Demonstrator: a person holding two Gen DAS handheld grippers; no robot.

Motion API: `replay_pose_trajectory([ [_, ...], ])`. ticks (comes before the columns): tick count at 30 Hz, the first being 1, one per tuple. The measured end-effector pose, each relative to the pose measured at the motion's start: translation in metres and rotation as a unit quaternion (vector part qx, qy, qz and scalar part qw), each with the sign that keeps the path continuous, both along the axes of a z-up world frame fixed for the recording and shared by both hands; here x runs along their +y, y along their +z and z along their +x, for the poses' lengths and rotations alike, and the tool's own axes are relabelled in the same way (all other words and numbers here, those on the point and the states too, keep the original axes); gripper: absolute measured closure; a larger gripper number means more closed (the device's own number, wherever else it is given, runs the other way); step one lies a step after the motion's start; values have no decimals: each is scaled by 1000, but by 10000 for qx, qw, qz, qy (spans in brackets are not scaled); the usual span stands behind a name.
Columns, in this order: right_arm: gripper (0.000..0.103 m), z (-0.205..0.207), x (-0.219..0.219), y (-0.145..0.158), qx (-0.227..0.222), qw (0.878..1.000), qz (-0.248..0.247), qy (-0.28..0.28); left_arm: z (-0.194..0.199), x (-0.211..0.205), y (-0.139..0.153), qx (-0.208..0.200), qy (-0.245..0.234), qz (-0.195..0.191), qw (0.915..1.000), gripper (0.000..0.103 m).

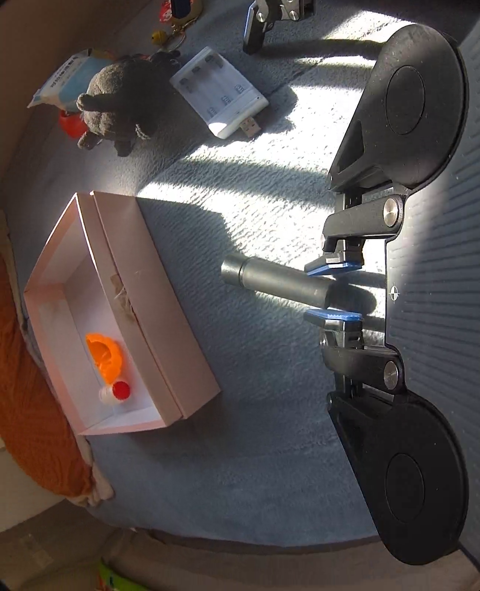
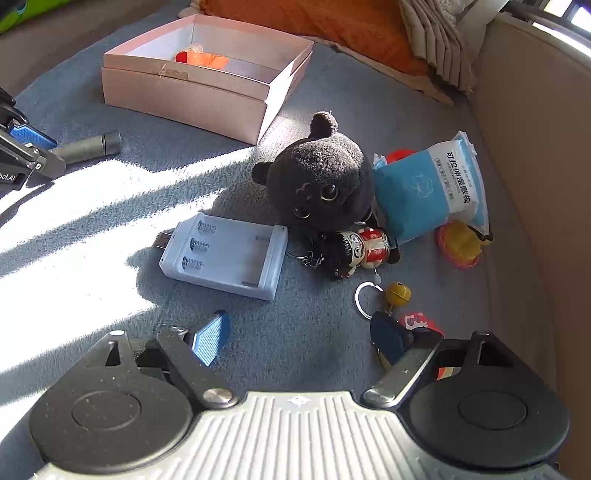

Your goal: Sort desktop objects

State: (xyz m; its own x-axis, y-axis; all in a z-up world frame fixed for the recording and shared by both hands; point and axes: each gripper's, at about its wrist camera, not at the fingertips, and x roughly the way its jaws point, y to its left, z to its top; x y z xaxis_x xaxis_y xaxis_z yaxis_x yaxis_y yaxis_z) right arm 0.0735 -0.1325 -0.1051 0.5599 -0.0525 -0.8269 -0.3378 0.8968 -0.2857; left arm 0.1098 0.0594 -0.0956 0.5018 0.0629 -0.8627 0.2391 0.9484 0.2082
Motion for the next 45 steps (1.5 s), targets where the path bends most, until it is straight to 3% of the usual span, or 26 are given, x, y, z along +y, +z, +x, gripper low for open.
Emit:
replay_pose_trajectory([
  [3,18,-1,1,0,7,10000,31,11,-1,9,5,-629,58,551,9965,73],
  [4,18,-1,2,0,12,10000,40,15,-3,13,9,-841,64,428,9955,68],
  [6,18,-2,2,-1,22,10000,38,25,-9,18,16,-1087,145,26,9940,46],
  [8,18,-2,3,-2,36,10000,39,29,-10,17,16,-968,230,-245,9947,40],
  [10,17,-3,3,-2,36,10000,46,23,-8,17,11,-571,542,-623,9949,40],
  [12,17,-2,2,-2,42,10000,57,4,-4,23,4,-200,1016,-1135,9881,37],
  [15,17,-2,2,-2,42,10000,83,-7,3,33,-6,47,1758,-1661,9703,31],
  [17,17,-2,1,-2,28,10000,93,-5,9,37,-8,-83,2106,-1738,9620,26],
  [20,15,-2,1,-2,24,9999,130,-13,18,37,-7,-297,2322,-1661,9579,20],
  [22,14,-2,0,-4,32,9999,157,-23,27,38,-10,-213,2418,-1809,9531,19],
  [25,14,-2,0,-5,54,9998,176,-34,39,42,-13,-93,2785,-2129,9365,13],
  [27,14,-2,0,-5,55,9998,191,-37,51,41,-14,-57,2844,-2280,9312,14],
  [28,14,-2,0,-5,55,9998,200,-37,57,38,-14,-69,2822,-2262,9323,14],
  [31,14,-2,1,-4,46,9997,227,-45,71,23,-14,-70,2597,-1815,9484,21],
  [33,14,-2,4,-3,18,9995,301,-41,77,17,-16,-80,2513,-1581,9549,22],
  [40,11,8,26,-3,135,9968,779,-97,73,15,-9,-334,2053,-1349,9688,23],
  [45,7,23,44,-10,96,9960,791,-404,31,19,1,-297,1344,-1448,9798,23],
])
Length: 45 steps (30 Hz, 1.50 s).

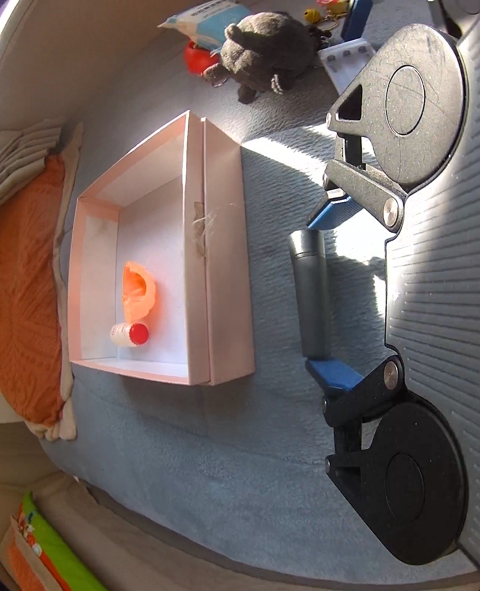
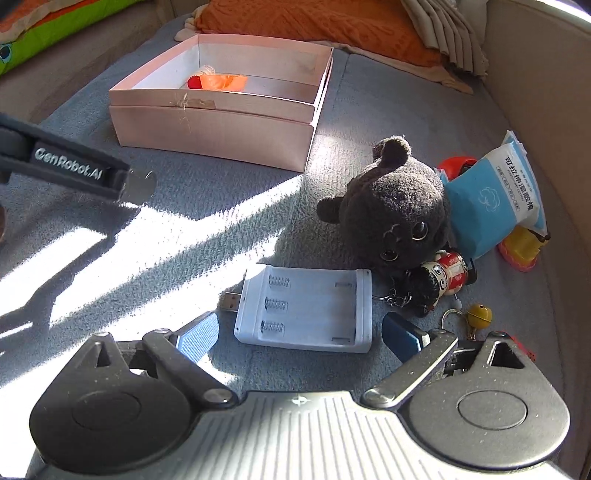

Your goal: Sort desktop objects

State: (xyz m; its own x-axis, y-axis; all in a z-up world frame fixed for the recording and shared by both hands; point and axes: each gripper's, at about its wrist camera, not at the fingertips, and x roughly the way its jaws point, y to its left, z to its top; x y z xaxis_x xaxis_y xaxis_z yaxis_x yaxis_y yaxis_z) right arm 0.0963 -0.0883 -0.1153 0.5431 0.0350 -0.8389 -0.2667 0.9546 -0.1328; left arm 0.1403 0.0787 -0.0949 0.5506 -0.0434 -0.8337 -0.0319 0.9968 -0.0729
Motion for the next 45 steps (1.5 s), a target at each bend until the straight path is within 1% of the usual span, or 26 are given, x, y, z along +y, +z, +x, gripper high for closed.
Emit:
replay_pose_trajectory([
  [2,7,7,2,-3,70,9999,10,-133,-23,0,1,27,-368,17,9993,22],
  [3,7,10,2,-4,122,9997,46,-221,-38,-2,-1,45,-582,115,9982,22],
  [4,9,11,1,-4,163,9995,81,-270,-51,-4,-3,70,-749,240,9969,22],
  [5,13,11,1,-3,187,9994,105,-273,-61,-5,-6,118,-846,359,9957,22],
  [6,14,11,2,-3,182,9995,68,-262,-69,-6,-8,172,-880,417,9951,22],
  [8,14,8,3,-1,200,9996,16,-211,-81,-4,-13,286,-803,327,9958,22],
  [11,14,-2,5,4,252,9996,-38,-108,-86,-1,-14,265,-666,203,9972,21],
  [16,14,-31,5,18,406,9991,-126,86,-74,-1,-18,518,-325,46,9981,20],
  [18,14,-41,4,24,431,9988,-152,147,-67,-3,-20,567,-246,88,9980,19],
  [19,14,-45,3,27,437,9988,-159,175,-65,-6,-20,557,-223,167,9981,20],
  [20,14,-49,2,31,431,9987,-165,204,-64,-8,-20,545,-197,253,9980,23],
  [22,14,-60,1,41,377,9989,-137,253,-66,-11,-15,517,-251,305,9979,23],
  [25,14,-72,-4,60,283,9987,10,416,-83,-16,1,334,-592,311,9972,23],
  [26,22,-76,-6,66,237,9985,46,493,-89,-16,6,278,-708,347,9965,23],
  [28,25,-79,-8,75,294,9973,101,662,-98,-15,17,171,-908,307,9953,23],
  [29,29,-81,-10,80,259,9971,141,700,-101,-13,25,99,-991,282,9946,23],
  [31,34,-84,-13,87,202,9963,164,815,-103,-11,40,-102,-1114,280,9933,23],
  [32,39,-84,-14,88,162,9964,155,817,-104,-10,47,-206,-1171,296,9925,23],
  [33,42,-82,-16,89,156,9966,142,793,-103,-10,52,-300,-1213,321,9916,23],
  [34,49,-80,-18,88,181,9969,148,757,-102,-10,56,-370,-1241,352,9910,23],
  [35,52,-78,-20,87,224,9969,177,730,-101,-10,59,-397,-1268,370,9904,23],
  [37,51,-75,-22,81,287,9969,134,717,-99,-10,60,-410,-1315,359,9898,23],
  [39,45,-74,-24,70,345,9964,43,778,-98,-9,54,-324,-1306,362,9902,23],
  [41,15,-76,-23,60,326,9954,4,905,-101,-9,42,-146,-1296,271,9911,23],
  [42,12,-77,-21,56,265,9944,-6,1021,-102,-9,36,-81,-1301,228,9912,23],
  [45,11,-74,-6,36,183,9898,-259,1388,-112,-12,10,221,-1339,185,9906,23],
])
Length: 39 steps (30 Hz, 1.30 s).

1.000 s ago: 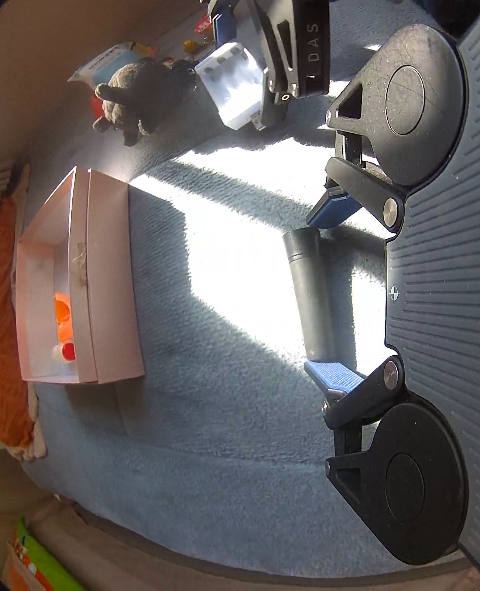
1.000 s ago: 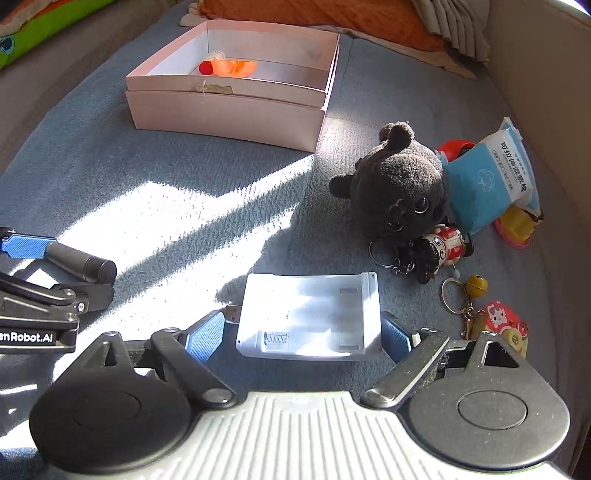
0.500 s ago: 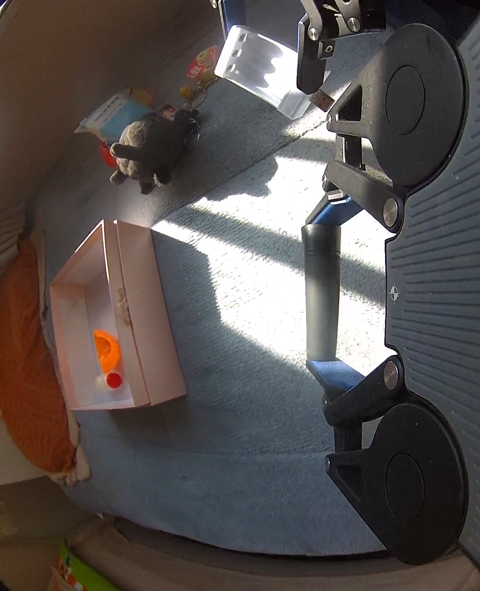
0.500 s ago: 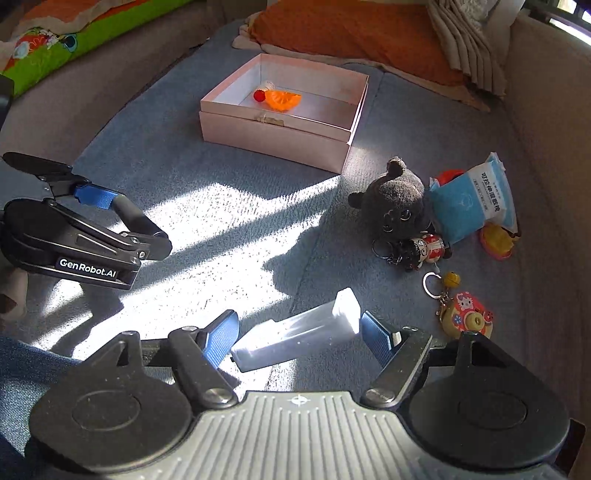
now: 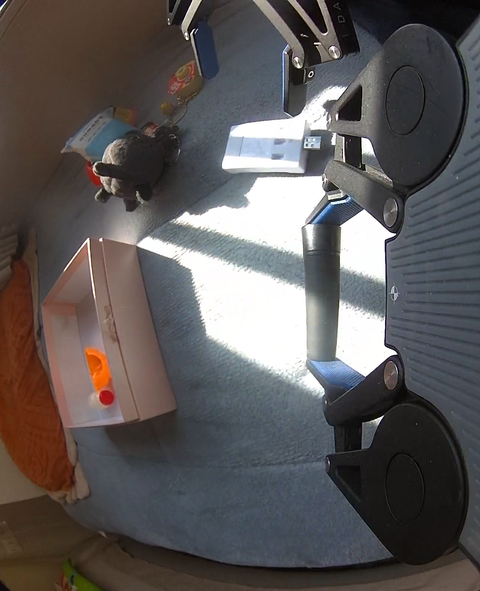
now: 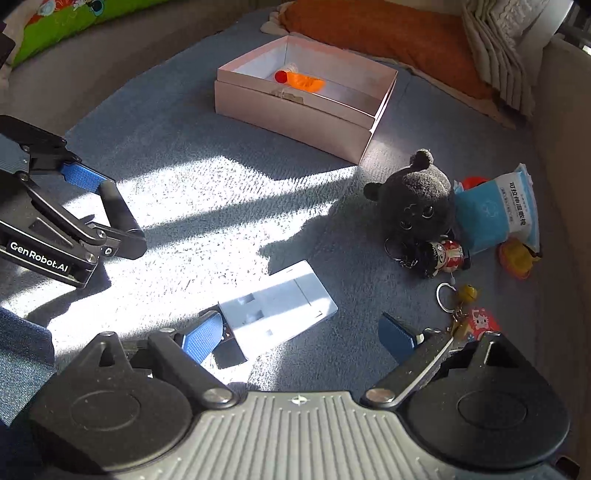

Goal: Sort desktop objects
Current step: 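Grasp the white battery charger with the right tool while the left tool holds the flashlight, then carry the flashlight and charger into the pink box and open both tools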

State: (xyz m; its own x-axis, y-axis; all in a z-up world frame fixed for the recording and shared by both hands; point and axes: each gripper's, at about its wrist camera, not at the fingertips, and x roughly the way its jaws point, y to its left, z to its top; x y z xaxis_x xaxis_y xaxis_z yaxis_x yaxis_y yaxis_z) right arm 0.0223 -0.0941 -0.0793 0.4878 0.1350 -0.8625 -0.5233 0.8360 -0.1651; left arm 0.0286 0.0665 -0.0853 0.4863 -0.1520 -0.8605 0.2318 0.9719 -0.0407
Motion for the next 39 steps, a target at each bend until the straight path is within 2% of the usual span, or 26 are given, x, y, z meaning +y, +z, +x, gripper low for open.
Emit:
replay_pose_trajectory([
  [3,10,12,15,-25,98,9986,-312,413,-7,-3,-19,249,-4,71,9997,23],
  [4,3,16,19,-31,100,9980,-332,528,-8,-2,-23,302,-1,68,9995,23],
  [5,0,20,22,-35,109,9974,-401,594,-9,-2,-25,330,0,66,9994,23],
  [8,0,32,28,-43,300,9964,-451,649,-10,0,-25,346,-23,60,9994,23],
  [9,1,34,27,-42,390,9967,-386,597,-9,0,-26,365,-21,64,9993,23],
  [11,14,36,24,-38,652,9964,-165,512,-8,-1,-26,390,-35,90,9992,23],
  [14,14,27,17,-29,567,9979,-94,300,-6,-4,-25,421,-55,144,9990,23],
  [17,14,17,8,-21,686,9975,34,180,-5,-5,-23,447,-37,152,9989,23],
  [21,14,6,-3,3,707,9969,339,115,-3,-6,-14,362,-45,110,9993,23],
  [24,14,17,-11,31,570,9959,694,-74,6,-6,4,6,-23,39,10000,23],
  [27,14,45,-18,66,320,9913,1202,-427,28,-4,28,-626,105,41,9980,23],
  [31,14,115,-24,112,10,9724,2068,-1079,70,3,59,-1372,315,-72,9900,23],
  [34,14,171,-16,137,-235,9627,2398,-1229,109,3,76,-1873,403,22,9815,23],
  [36,13,201,-13,150,-269,9575,2512,-1391,139,3,84,-2088,458,107,9768,2],
  [39,8,217,-24,160,-496,9518,2614,-1522,158,7,90,-2153,714,188,9738,2],
])
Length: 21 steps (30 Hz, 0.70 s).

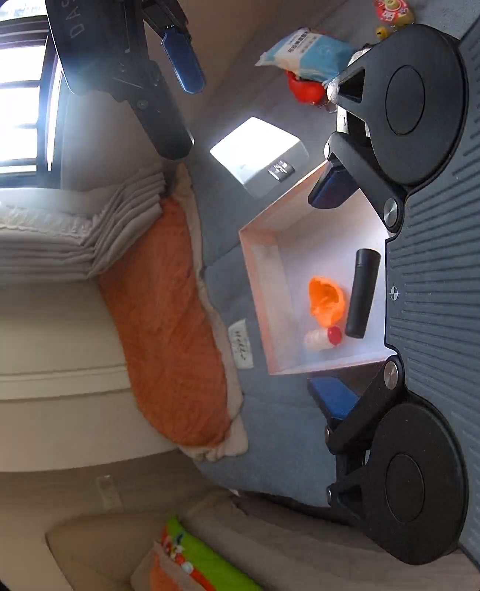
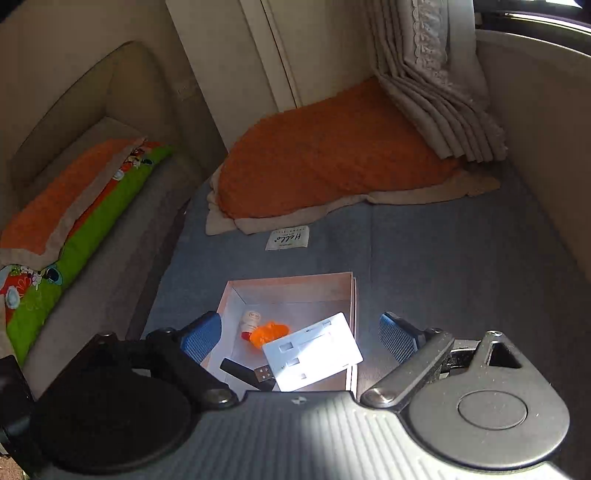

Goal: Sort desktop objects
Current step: 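Carry the flashlight and charger into the pink box and open both tools, then move the right tool toward the black plush toy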

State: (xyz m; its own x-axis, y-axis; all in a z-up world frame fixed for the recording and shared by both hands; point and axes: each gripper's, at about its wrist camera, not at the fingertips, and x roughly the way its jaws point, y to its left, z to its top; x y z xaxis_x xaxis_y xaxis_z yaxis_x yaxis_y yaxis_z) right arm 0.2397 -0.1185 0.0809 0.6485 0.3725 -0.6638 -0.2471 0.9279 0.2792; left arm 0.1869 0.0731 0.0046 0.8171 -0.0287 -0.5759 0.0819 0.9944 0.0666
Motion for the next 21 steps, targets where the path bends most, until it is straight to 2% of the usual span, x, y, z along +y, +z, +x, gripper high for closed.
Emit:
replay_pose_trajectory([
  [3,4,-9,-20,-11,-222,9986,-428,-196,-11,3,-9,-66,79,-32,9999,1],
  [6,4,-32,-41,-44,-204,9923,-1136,-449,-31,1,-30,76,-79,-103,9999,0],
  [8,4,-52,-51,-72,-108,9879,-1483,-430,-46,-3,-46,183,-139,-111,9997,0],
  [13,4,-95,-41,-135,196,9780,-2077,50,-74,-22,-94,1030,-348,-138,9940,0],
  [16,4,-96,-22,-155,64,9716,-2360,150,-84,-34,-107,1448,-602,-54,9876,0],
  [18,4,-86,-12,-164,78,9668,-2546,189,-90,-39,-107,1521,-724,1,9857,0],
  [19,7,-80,-8,-168,94,9644,-2636,192,-90,-39,-106,1552,-754,17,9850,0],
  [21,23,-71,-1,-172,305,9624,-2683,287,-93,-37,-103,1577,-771,-49,9845,0],
])
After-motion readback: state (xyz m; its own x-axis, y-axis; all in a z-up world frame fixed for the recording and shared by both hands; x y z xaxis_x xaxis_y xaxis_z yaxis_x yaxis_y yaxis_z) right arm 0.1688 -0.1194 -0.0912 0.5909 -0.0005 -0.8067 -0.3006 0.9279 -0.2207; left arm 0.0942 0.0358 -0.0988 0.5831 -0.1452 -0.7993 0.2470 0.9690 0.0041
